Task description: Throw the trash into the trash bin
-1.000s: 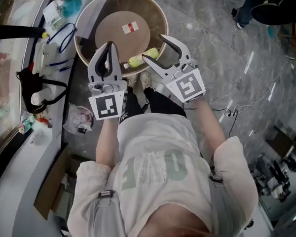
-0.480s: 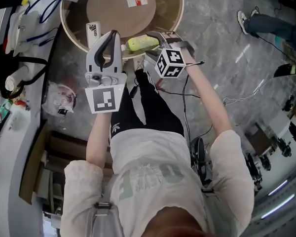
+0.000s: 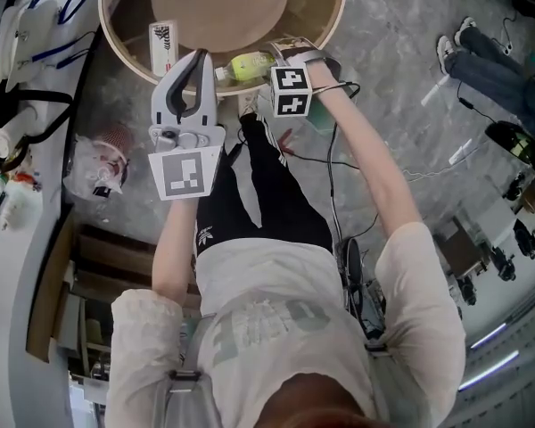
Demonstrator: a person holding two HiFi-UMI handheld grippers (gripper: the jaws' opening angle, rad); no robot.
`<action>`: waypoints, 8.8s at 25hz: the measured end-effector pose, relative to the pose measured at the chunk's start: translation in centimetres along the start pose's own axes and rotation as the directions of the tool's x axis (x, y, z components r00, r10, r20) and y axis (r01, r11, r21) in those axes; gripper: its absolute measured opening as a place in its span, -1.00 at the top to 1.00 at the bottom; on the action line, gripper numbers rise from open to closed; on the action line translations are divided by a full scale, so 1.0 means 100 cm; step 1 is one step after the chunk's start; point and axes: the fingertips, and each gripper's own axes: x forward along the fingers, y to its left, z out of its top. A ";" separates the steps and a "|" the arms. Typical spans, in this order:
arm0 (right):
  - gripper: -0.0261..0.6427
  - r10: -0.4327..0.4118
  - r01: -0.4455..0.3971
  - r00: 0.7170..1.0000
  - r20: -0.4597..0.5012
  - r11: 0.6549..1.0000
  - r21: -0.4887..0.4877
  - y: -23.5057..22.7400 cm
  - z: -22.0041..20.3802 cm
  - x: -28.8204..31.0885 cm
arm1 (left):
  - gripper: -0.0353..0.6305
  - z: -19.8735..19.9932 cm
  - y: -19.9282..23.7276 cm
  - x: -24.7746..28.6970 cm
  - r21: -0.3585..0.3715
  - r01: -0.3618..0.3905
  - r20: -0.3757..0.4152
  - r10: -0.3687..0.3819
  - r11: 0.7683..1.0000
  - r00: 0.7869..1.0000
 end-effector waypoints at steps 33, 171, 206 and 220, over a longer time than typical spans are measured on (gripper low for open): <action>0.06 -0.896 0.425 0.353 0.270 0.411 0.806 -0.110 0.126 -0.475 | 0.86 0.311 -0.030 -0.050 0.037 0.084 0.400 -0.092 0.996 0.912; 0.87 -0.855 0.181 0.273 0.442 0.496 0.849 -0.132 0.186 -0.520 | 0.86 0.325 0.065 -0.110 -0.084 -0.290 0.458 0.295 0.953 0.838; -0.05 -0.161 0.135 0.974 -0.159 -0.148 0.980 -0.110 0.165 0.049 | 0.86 0.109 0.225 -0.252 -0.117 -0.692 0.133 0.702 0.712 0.699; -0.02 -0.531 -0.081 0.847 -0.011 -0.149 0.986 -0.200 0.187 -0.091 | 0.86 0.162 0.212 -0.230 -0.141 -0.587 0.228 0.603 0.797 0.764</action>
